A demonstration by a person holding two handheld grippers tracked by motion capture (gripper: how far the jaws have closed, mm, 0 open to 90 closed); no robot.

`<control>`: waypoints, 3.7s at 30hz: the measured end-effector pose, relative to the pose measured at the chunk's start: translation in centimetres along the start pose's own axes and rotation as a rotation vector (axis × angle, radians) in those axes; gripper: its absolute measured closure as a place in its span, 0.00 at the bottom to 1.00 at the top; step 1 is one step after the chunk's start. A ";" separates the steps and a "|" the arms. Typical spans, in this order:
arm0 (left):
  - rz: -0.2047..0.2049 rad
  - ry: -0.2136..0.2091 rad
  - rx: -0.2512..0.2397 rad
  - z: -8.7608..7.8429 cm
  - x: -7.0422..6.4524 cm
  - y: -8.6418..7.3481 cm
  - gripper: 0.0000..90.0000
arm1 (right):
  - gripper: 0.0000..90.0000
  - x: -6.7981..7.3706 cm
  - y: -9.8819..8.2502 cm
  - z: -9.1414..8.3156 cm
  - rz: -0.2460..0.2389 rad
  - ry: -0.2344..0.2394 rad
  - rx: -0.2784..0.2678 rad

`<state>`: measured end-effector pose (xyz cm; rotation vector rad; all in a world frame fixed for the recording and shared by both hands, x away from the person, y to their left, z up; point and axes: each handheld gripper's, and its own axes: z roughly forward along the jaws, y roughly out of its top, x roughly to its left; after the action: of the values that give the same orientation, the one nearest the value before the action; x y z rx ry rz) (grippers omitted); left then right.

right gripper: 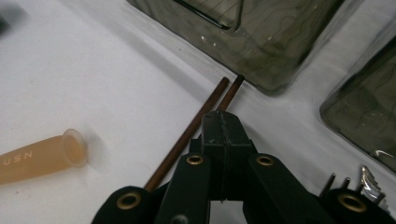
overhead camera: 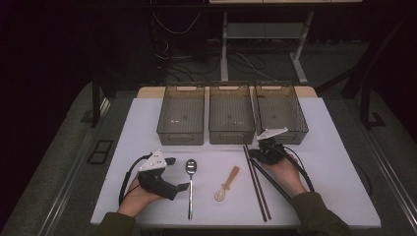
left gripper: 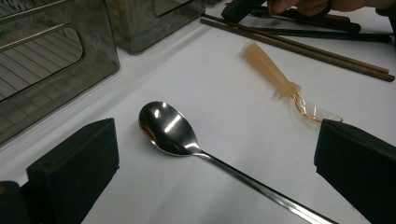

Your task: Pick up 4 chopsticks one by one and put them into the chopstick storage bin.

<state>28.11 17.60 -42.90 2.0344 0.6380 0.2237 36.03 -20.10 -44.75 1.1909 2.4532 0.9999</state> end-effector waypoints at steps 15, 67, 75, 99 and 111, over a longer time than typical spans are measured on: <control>-0.002 0.000 -0.001 0.0 0.0 0.0 0.00 | 1.00 0.5 0.5 0.6 -0.020 0.012 -0.009; 0.007 0.004 0.001 -0.1 -0.1 0.0 0.00 | 0.71 4.8 -2.7 -6.5 -0.055 0.145 -0.048; 0.008 0.008 0.006 -0.2 -0.2 0.0 0.00 | 0.65 6.2 -5.5 -7.5 -0.057 0.158 -0.009; 0.014 0.006 0.015 -0.1 -0.2 0.0 0.00 | 0.71 8.5 -6.7 -6.1 -0.172 0.093 0.088; 0.013 0.006 0.009 -0.1 -0.2 0.0 0.00 | 0.74 7.6 -6.7 -6.4 -0.169 0.064 0.108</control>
<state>27.88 17.56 -42.85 2.0480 0.6304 0.2350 24.03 -20.28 -43.89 0.9759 2.6360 0.8809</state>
